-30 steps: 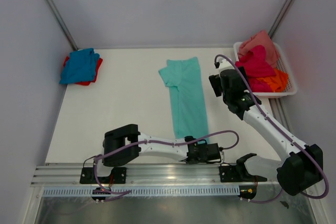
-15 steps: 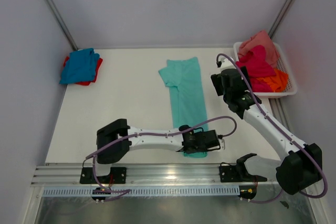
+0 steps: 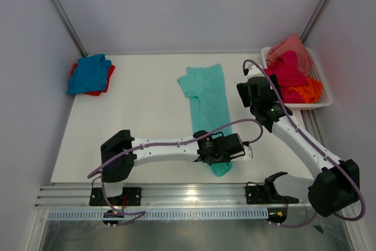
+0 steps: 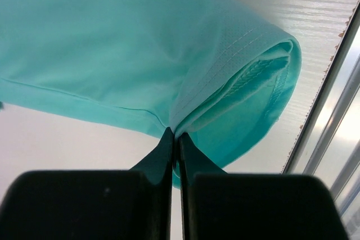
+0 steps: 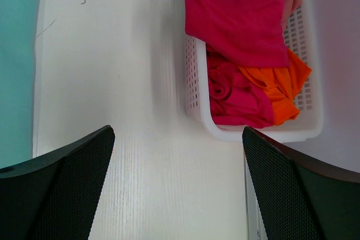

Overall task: Fold and stack the t-shirts
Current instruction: Fold the tshirt

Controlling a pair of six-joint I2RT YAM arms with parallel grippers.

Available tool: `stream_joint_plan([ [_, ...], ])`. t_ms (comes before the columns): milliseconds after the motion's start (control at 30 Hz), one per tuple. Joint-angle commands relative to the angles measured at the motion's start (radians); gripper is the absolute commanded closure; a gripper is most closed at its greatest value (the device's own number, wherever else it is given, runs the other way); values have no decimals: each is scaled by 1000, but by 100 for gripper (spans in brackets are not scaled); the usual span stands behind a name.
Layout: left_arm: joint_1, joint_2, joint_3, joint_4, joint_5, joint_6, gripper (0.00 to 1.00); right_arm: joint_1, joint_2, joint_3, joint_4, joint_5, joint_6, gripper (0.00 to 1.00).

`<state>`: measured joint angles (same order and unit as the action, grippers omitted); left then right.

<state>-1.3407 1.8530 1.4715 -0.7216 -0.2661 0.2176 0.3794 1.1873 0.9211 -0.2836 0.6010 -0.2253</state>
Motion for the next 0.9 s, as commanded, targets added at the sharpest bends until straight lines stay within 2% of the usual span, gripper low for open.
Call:
stream_joint_plan([
  [0, 0, -20, 21, -15, 54, -3, 100, -2, 3, 12, 41, 17, 23, 1],
  [300, 0, -18, 18, -48, 142, 11, 100, -2, 12, 16, 41, 19, 23, 1],
  [533, 0, 0, 26, -104, 261, 34, 100, -4, 21, 16, 41, 20, 21, 1],
  [667, 0, 21, 32, -150, 404, 72, 99, -4, 25, 19, 40, 20, 20, 1],
  [767, 0, 37, 35, -193, 471, 118, 84, -4, 25, 19, 41, 23, 18, 1],
  [800, -2, 38, 35, -197, 484, 127, 70, -4, 23, 18, 41, 23, 17, 1],
  [867, -2, 43, 30, -208, 498, 155, 53, -4, 26, 18, 40, 23, 17, 1],
])
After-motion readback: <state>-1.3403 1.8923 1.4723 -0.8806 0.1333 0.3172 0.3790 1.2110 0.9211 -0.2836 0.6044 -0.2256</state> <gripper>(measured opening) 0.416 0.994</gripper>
